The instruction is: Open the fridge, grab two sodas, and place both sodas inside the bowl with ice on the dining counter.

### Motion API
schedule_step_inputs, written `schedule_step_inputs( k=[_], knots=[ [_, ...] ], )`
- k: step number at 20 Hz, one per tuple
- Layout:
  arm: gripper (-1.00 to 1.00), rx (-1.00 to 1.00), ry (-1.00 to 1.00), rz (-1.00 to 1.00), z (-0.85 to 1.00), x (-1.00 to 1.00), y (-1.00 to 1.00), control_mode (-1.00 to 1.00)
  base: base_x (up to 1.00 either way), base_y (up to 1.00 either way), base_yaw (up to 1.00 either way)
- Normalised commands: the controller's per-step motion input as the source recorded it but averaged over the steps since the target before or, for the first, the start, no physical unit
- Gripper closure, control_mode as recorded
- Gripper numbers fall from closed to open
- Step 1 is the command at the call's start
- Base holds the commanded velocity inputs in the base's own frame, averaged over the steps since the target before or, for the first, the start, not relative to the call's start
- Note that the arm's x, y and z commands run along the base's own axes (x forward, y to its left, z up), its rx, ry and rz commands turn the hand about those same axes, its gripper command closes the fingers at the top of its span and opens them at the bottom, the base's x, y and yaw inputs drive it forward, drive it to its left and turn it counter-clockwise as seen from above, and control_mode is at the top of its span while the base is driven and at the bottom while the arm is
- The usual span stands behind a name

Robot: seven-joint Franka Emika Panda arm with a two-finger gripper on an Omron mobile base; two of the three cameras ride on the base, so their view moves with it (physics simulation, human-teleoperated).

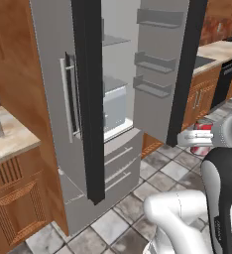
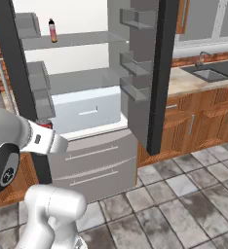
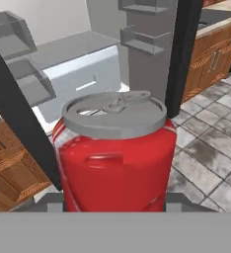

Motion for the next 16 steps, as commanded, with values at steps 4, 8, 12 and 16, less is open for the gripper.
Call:
schedule_step_inputs(
  k=[4, 8, 12, 16],
  knots=[
    [1.0, 0.0, 0.0, 0.0, 0.0, 0.0, 0.0, 1.0, -0.95, 0.38, -0.46],
    [1.0, 0.0, 0.0, 0.0, 0.0, 0.0, 0.0, 1.0, -0.96, 0.29, -0.42],
    [1.0, 0.0, 0.0, 0.0, 0.0, 0.0, 0.0, 1.0, -1.0, 0.09, -0.3],
    [1.0, 0.0, 0.0, 0.0, 0.0, 0.0, 0.0, 1.0, -1.0, 0.0, -0.29]
  ],
)
